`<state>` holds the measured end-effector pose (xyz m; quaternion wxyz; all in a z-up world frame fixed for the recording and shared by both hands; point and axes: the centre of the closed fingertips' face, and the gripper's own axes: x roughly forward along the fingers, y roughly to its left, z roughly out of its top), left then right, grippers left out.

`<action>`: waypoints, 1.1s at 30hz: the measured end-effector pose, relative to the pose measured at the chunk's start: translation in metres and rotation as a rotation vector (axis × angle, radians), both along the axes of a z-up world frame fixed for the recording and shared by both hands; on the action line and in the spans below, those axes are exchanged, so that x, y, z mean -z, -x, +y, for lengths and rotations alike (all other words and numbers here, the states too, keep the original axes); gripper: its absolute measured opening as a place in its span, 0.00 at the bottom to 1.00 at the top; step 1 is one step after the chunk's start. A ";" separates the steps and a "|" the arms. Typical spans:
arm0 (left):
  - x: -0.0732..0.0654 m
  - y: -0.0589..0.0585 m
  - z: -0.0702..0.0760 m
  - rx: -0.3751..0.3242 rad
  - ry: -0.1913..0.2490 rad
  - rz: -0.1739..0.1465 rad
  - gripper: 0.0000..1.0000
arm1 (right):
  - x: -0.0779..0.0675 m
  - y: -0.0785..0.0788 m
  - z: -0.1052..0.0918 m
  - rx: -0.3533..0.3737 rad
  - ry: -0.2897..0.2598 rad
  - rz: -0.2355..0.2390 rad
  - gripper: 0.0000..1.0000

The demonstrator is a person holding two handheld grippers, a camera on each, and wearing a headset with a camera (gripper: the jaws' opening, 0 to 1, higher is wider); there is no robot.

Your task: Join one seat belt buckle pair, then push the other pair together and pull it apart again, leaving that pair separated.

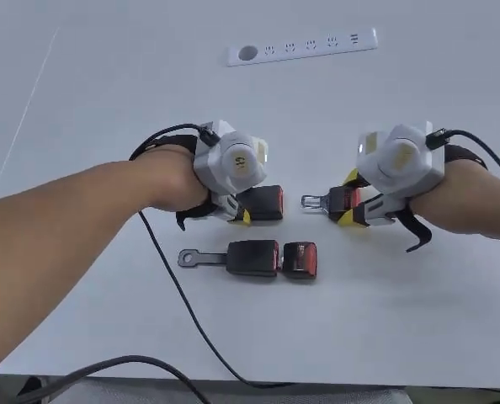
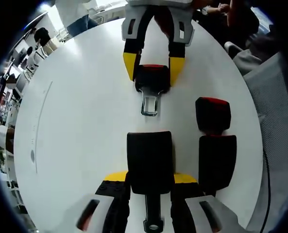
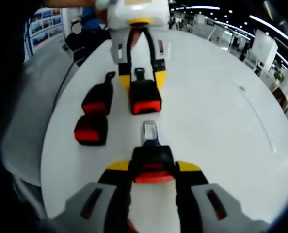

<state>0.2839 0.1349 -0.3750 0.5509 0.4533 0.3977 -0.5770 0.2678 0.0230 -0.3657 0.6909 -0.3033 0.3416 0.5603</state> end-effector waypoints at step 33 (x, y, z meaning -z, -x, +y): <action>0.000 0.001 -0.001 0.025 0.007 -0.005 0.32 | 0.003 -0.005 0.033 -0.032 -0.017 -0.029 0.33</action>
